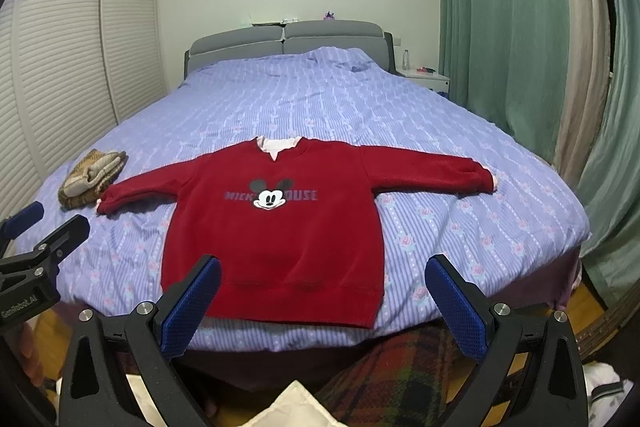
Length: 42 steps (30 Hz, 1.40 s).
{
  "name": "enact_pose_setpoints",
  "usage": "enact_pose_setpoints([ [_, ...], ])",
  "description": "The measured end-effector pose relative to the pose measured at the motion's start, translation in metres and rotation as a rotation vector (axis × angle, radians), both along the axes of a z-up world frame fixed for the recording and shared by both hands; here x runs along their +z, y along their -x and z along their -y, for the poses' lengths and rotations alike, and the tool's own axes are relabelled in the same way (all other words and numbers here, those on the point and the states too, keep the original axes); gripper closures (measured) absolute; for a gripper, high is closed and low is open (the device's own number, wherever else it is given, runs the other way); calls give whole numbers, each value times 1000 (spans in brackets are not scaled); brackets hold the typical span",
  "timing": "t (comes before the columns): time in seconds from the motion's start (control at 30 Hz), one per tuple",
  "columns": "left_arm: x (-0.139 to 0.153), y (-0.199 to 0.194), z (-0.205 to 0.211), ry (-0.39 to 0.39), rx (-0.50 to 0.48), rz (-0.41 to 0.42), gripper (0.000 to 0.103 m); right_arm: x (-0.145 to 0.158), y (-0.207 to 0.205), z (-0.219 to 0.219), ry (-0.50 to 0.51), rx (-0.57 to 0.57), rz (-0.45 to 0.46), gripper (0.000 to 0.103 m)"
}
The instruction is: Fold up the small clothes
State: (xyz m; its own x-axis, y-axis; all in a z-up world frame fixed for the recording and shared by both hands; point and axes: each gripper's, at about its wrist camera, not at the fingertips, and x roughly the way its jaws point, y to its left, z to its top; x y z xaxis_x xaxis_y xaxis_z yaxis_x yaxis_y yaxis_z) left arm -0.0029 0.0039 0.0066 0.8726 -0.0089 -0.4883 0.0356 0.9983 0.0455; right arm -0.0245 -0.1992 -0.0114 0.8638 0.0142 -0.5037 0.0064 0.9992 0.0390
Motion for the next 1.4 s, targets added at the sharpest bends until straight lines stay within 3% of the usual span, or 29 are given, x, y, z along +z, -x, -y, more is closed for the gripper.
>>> enact_pose_setpoints([
  [1.4,1,8,0,-10,5,34,0,4,3,1,6,6,11,1],
])
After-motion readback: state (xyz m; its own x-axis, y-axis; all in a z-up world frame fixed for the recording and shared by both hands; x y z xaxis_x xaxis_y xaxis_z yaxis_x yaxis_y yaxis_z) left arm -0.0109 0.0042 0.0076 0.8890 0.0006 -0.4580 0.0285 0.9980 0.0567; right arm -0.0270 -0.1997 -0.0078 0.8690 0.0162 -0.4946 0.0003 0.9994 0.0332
